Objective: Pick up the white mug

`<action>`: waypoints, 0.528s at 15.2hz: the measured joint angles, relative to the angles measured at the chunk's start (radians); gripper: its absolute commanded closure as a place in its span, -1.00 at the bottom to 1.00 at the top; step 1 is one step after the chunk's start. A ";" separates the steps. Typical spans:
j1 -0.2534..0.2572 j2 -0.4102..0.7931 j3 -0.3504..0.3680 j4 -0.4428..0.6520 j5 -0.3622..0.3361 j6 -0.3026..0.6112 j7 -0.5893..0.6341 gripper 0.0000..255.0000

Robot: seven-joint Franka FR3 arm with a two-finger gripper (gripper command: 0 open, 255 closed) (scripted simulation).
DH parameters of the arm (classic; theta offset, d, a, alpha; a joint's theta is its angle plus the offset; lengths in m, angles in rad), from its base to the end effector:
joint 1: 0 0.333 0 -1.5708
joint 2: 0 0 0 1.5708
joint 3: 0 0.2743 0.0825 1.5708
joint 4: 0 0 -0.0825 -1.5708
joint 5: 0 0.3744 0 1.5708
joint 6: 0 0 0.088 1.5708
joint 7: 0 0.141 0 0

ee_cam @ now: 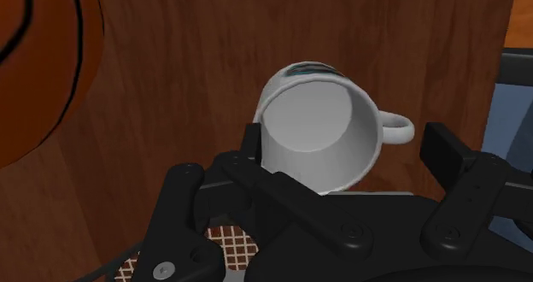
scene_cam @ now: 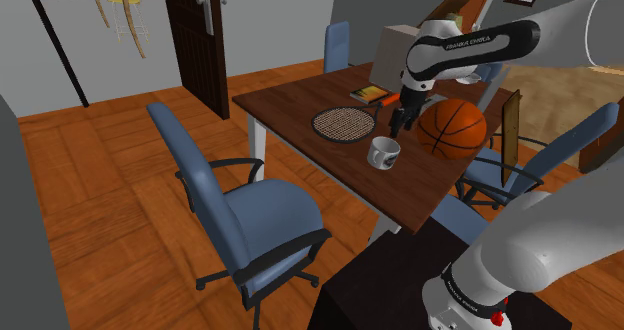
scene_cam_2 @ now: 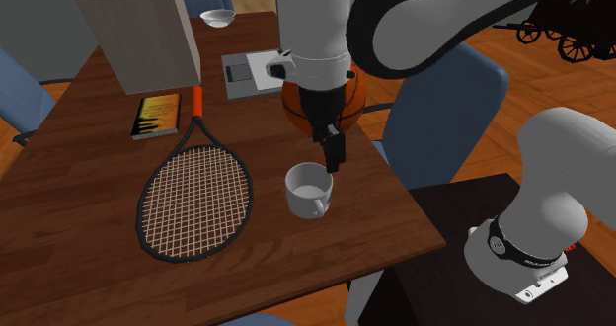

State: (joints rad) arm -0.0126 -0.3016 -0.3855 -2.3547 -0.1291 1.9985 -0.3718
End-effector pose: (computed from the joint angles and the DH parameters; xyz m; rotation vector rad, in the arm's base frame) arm 0.4105 -0.1815 0.3630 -3.1155 -0.0804 0.1064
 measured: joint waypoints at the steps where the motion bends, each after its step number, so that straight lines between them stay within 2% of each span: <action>1: 0.000 0.030 -0.014 0.011 0.010 0.017 -0.022 -1.00; 5: -0.004 0.193 -0.076 0.072 0.080 0.102 -0.137 -1.00; 8: -0.004 0.251 -0.085 0.083 0.113 0.141 -0.169 -1.00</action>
State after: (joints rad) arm -0.0164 -0.0504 -0.4702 -2.2719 -0.0164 2.1399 -0.5412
